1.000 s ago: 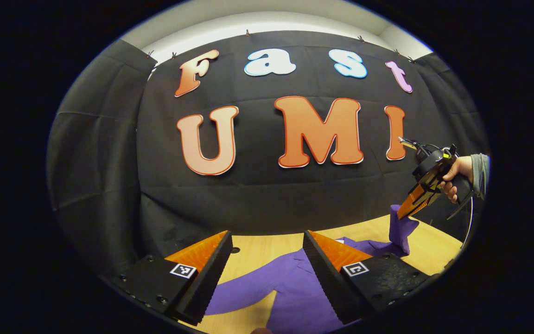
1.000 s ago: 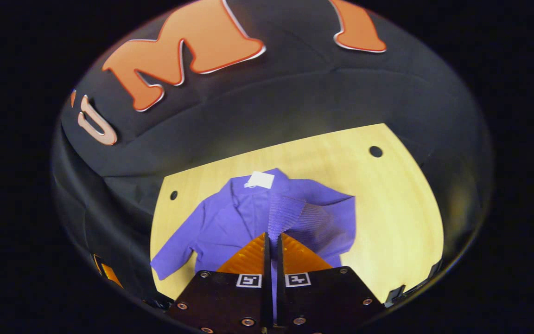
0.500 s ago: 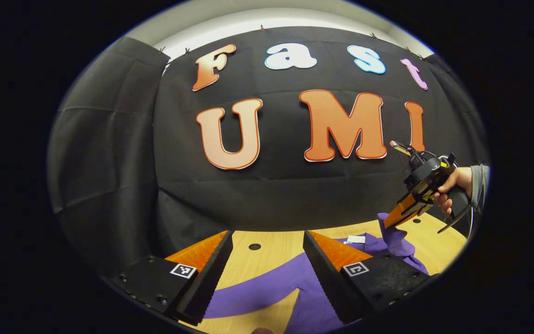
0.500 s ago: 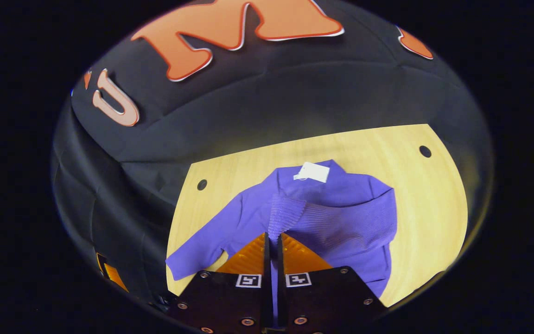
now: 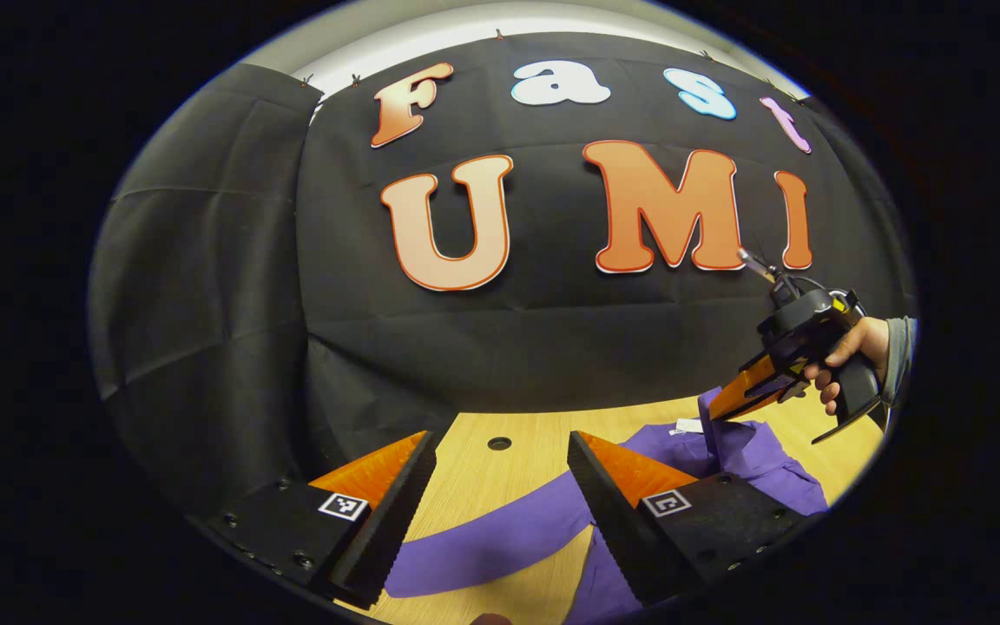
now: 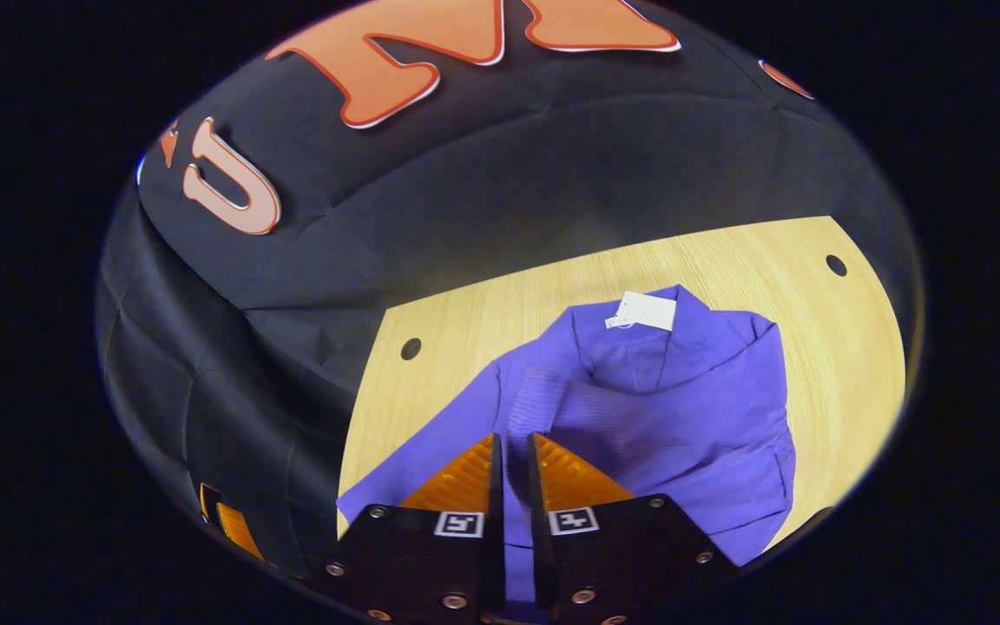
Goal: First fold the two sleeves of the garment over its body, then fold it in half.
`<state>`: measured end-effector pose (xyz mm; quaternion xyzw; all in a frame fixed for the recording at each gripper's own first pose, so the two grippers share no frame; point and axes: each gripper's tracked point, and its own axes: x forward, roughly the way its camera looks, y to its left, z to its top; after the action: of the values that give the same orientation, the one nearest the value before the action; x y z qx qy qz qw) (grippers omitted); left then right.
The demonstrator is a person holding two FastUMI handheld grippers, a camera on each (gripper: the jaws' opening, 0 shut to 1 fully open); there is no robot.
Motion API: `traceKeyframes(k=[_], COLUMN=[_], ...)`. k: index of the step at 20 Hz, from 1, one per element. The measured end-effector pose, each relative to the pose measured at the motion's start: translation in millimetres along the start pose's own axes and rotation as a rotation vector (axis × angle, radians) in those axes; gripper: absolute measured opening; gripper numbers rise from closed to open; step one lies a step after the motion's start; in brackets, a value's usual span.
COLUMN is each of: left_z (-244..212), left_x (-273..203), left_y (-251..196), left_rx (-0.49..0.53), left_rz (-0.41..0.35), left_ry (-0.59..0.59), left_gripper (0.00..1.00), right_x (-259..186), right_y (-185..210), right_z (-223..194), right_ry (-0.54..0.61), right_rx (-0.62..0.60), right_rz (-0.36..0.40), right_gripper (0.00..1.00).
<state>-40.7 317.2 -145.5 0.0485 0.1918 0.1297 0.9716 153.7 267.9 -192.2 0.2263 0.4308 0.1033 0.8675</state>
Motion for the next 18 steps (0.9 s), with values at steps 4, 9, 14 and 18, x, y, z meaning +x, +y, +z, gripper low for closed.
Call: traceKeyframes(k=[4, 9, 14, 18], left_z=[-13.5, -40.8, -109.6, -159.8], left_x=[10.9, 30.0, 51.5, 64.4], left_y=[14.2, 27.5, 60.1, 69.2], left_rx=[-0.010, -0.051, -0.192, -0.252], left_rz=[0.034, 0.069, 0.114, 0.149], left_ry=[0.032, 0.119, 0.350, 0.504], left_gripper=[0.99, 0.99, 0.99, 0.99], right_x=[-27.2, -81.2, -151.8, -205.4], right_y=[8.7, -19.7, -48.7, -80.5], right_z=[18.1, 44.8, 71.9, 71.9], right_ry=[-0.112, -0.281, -0.490, -0.577], right_rx=[-0.061, -0.202, -0.347, -0.394], right_rz=[0.061, 0.001, -0.102, -0.179], right_gripper=[0.51, 0.96, 0.95, 1.00])
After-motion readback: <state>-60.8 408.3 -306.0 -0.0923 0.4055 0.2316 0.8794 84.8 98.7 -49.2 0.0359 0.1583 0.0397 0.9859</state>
